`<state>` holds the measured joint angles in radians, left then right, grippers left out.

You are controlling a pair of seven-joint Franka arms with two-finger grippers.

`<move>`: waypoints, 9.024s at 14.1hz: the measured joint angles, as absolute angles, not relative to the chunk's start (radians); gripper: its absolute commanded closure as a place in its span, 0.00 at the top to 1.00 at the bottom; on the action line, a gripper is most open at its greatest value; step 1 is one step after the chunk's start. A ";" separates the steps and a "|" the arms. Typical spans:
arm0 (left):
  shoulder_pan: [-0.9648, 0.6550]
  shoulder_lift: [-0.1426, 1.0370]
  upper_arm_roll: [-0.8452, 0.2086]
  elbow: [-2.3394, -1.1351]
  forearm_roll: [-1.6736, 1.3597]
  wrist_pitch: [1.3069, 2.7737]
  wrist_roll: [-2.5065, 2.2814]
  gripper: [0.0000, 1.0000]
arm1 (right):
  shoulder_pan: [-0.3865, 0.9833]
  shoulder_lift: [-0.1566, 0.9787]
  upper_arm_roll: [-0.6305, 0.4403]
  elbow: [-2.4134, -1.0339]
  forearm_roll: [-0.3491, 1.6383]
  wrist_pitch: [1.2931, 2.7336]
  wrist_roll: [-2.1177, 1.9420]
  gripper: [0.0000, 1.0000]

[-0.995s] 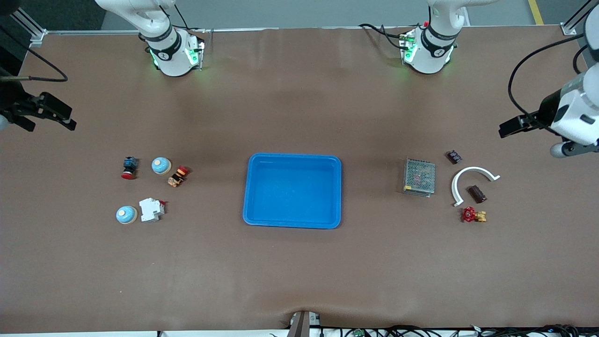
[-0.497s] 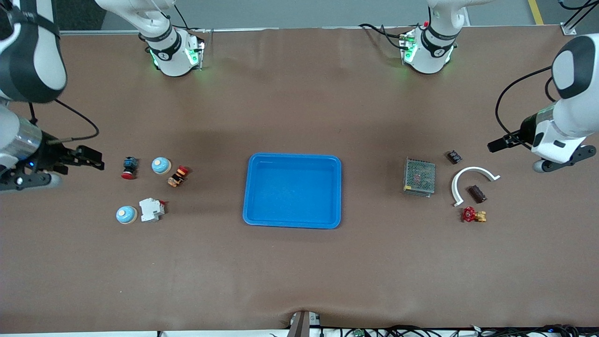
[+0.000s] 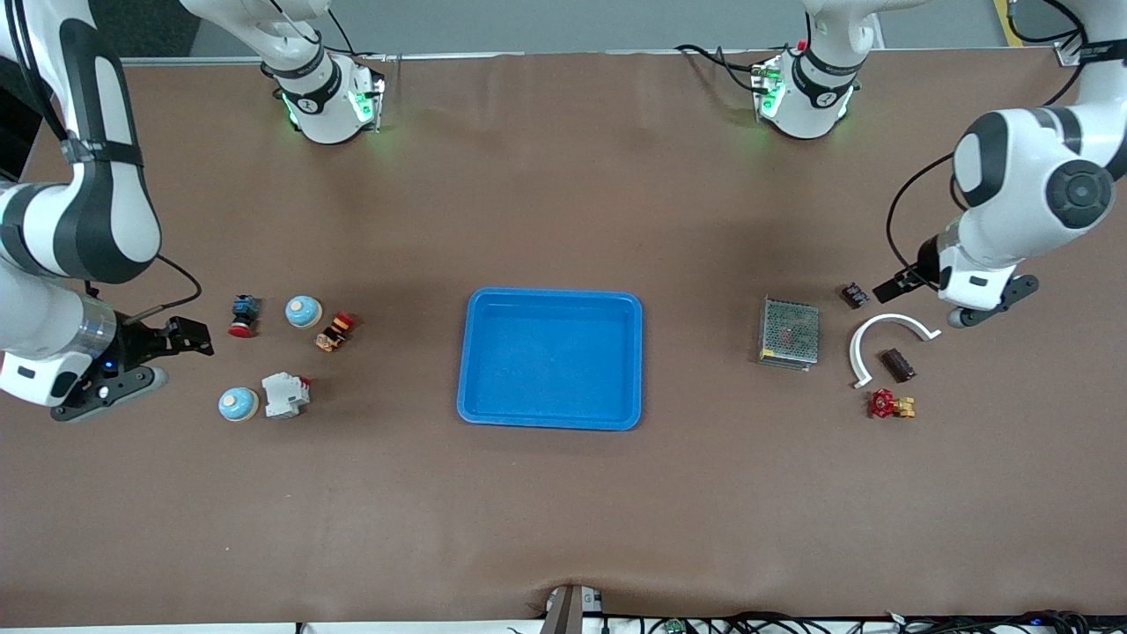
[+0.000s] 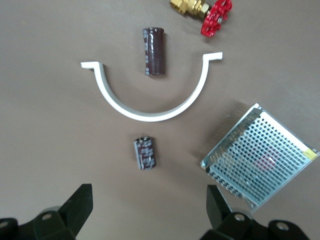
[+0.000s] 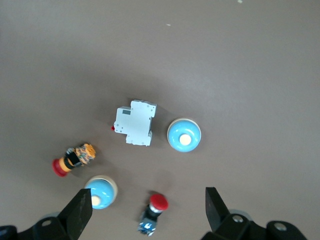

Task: Place electrolytic capacitor and blue bell in tray

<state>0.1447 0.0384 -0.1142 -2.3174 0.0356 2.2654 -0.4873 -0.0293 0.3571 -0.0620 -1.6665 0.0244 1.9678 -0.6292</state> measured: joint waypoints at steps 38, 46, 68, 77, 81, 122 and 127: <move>0.196 0.175 -0.188 -2.227 0.036 2.365 -0.495 0.00 | -0.075 0.728 -0.064 -1.671 0.022 2.321 -1.108 1.00; 0.193 0.173 -0.365 -2.100 0.036 2.222 -0.643 0.00 | -0.076 0.733 -0.065 -1.667 0.021 2.334 -1.108 0.44; -0.194 0.722 -0.554 -1.606 0.318 2.222 -1.624 0.00 | 0.297 0.515 -0.036 -1.265 0.071 1.628 -0.119 0.33; -0.334 0.809 -0.432 -1.570 0.324 2.296 -1.687 0.10 | 0.549 0.523 -0.035 -1.404 0.135 1.838 0.413 0.32; -0.333 0.814 -0.428 -1.564 0.324 2.298 -1.688 1.00 | 0.625 0.523 -0.036 -1.572 0.135 2.043 0.486 0.32; 0.524 0.483 -0.427 -2.007 0.466 2.393 -0.656 0.82 | 0.656 0.445 -0.074 -1.715 0.132 2.123 0.447 1.00; 0.540 0.489 -0.427 -2.033 0.468 2.432 -0.649 0.70 | 0.505 0.268 -0.078 -1.710 0.132 1.874 0.204 1.00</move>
